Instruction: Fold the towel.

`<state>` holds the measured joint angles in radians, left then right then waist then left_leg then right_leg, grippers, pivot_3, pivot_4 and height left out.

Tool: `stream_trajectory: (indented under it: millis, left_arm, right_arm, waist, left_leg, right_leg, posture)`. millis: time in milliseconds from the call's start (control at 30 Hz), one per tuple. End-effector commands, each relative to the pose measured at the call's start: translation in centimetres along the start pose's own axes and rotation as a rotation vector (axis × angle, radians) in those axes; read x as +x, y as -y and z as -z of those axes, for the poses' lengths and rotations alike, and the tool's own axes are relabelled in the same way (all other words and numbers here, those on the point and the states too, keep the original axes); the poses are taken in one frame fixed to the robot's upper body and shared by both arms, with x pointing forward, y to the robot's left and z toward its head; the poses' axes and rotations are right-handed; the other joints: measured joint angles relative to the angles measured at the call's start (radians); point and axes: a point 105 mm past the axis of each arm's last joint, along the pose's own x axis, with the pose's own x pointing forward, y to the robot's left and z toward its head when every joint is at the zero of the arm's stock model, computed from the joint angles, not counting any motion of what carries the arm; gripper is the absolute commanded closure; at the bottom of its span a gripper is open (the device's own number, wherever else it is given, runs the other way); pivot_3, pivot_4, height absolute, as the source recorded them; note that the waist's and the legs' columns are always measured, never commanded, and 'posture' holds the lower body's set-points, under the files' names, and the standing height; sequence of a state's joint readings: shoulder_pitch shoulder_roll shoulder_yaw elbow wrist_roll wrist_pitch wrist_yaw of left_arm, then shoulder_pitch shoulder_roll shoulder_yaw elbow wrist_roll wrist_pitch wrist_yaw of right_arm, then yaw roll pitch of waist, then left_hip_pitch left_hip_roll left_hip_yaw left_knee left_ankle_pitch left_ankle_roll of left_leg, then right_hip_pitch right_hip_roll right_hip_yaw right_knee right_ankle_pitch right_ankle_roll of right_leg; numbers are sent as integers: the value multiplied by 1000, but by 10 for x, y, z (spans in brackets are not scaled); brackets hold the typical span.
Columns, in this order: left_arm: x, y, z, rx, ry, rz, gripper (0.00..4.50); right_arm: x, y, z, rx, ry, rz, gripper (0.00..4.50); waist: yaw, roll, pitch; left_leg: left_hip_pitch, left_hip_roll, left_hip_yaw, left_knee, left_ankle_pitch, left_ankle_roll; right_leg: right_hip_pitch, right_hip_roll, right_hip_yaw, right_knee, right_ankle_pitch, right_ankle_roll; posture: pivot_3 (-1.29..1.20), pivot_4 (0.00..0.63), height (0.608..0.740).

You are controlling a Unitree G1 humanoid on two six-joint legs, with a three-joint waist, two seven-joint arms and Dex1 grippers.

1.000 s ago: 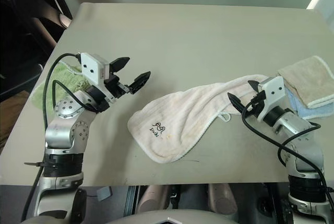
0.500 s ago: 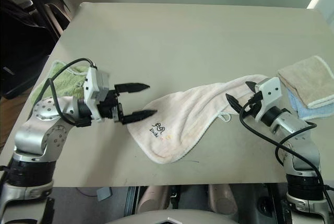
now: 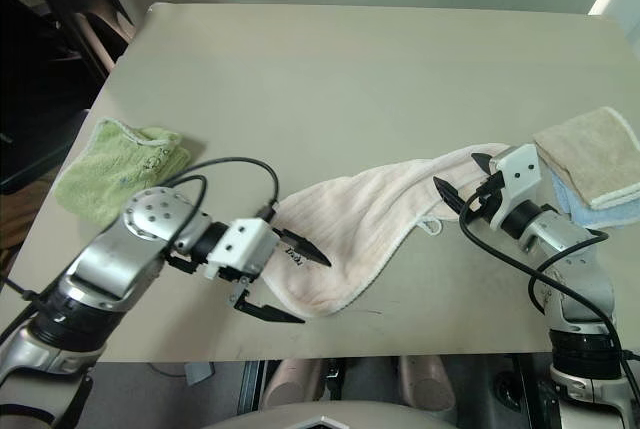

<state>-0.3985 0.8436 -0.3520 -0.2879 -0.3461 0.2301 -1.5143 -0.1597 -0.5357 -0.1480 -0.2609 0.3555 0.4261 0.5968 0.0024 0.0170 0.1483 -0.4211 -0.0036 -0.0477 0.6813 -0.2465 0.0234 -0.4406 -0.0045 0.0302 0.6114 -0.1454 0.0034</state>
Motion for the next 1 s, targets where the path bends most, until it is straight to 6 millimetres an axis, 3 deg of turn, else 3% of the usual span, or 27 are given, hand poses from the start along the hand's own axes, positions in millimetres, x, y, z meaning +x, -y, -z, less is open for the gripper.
stream_trajectory:
  millis: [33, 200, 467, 567, 933, 1000]
  left_arm:
    - [11, 6, 0, 110, -61, 77, 28]
    - [18, 14, 3, 132, -75, 120, 28]
    - [19, 9, 36, 186, -218, 81, 28]
    - [16, 2, 43, 193, -244, 38, 567]
    - [5, -26, 40, 190, -206, -115, 4258]
    - [4, -27, 40, 189, -206, -120, 4486]
  right_arm:
    - [-11, 0, -11, -27, 23, 18, 0]
    - [-23, -3, -7, -17, -8, 29, 0]
    - [-30, -5, -8, -14, -30, 29, 0]
    - [-31, -5, -8, -13, -33, 30, 0]
    - [-25, -2, -11, -21, -24, 29, 0]
    - [-25, -2, -12, -22, -23, 28, 0]
  waist:
    - [1, 0, 0]
    - [1, 0, 0]
    - [0, 0, 0]
    - [1, 1, 0]
    - [8, 7, -4]
    - [6, 7, -4]
  left_leg:
    - [0, 0, 0, 0, 0, 0]
    - [-1, 0, 0, 0, -2, 1]
    - [0, 0, 0, 1, -1, 1]
    - [0, 0, 0, 1, -1, 1]
    - [0, -1, 1, 1, -3, -2]
    - [0, -1, 0, 1, -3, -4]
  right_leg:
    - [0, 0, 0, 0, 0, 0]
    - [0, 0, 0, 0, -2, 1]
    - [0, 0, 0, 1, -1, 0]
    - [0, 0, 0, 0, -2, 1]
    - [4, -3, 0, 0, -2, 8]
    - [4, -2, 0, 1, -2, 8]
  posture:
    - [0, 150, 735]
    - [0, 150, 735]
    - [0, 150, 735]
    - [0, 150, 735]
    - [0, 150, 735]
    - [0, 150, 735]
